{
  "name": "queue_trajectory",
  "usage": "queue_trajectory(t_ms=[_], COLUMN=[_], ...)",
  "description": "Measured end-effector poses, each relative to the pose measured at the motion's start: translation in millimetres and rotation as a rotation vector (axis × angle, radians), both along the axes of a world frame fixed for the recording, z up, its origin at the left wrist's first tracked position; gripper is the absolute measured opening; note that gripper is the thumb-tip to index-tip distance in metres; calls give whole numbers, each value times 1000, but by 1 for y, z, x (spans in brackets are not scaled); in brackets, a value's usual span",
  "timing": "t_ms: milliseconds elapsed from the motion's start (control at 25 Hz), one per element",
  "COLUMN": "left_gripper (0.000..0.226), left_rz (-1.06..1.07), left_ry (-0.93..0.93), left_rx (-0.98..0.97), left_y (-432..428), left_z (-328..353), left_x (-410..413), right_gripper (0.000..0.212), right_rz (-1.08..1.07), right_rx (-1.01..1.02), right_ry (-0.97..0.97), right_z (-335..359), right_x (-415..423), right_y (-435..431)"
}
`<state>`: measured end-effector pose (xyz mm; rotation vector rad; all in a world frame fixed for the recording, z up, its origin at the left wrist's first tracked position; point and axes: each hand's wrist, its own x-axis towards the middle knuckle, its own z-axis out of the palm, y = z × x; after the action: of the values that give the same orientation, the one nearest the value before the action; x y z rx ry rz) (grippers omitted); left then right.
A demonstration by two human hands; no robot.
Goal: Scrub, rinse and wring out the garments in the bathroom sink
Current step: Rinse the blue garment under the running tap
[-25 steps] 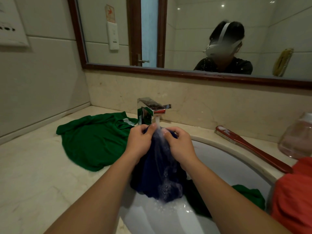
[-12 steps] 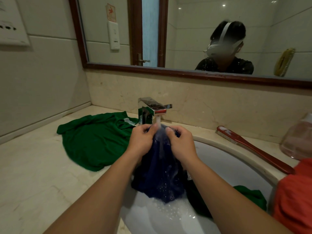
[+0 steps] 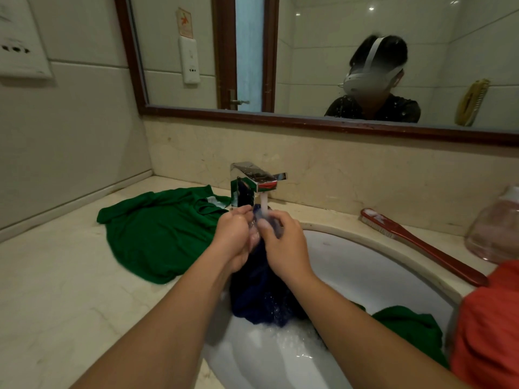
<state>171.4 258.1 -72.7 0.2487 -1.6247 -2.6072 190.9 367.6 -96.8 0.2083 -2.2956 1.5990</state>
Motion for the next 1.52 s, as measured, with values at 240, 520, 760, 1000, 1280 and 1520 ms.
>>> queue_trajectory(t_ms=[240, 520, 760, 1000, 1280, 1520], left_gripper=[22, 24, 29, 17, 22, 15], left_rz=[81, -183, -17, 211, -109, 243], left_ry=[192, 356, 500, 473, 400, 337], left_rx=[-563, -686, -947, -931, -977, -792], left_y=[-7, -1, -5, -17, -16, -16], left_z=[-1, -4, -15, -9, -15, -7], left_x=[4, 7, -1, -7, 2, -4], right_gripper=[15, 29, 29, 16, 18, 17], right_rz=[-91, 180, 21, 326, -10, 79], right_rx=[-249, -510, -241, -57, -224, -24], right_ry=[-58, -173, -108, -122, -28, 62], right_z=[12, 33, 29, 19, 19, 14], right_x=[-12, -14, -25, -14, -36, -30], right_y=[12, 19, 23, 22, 24, 13])
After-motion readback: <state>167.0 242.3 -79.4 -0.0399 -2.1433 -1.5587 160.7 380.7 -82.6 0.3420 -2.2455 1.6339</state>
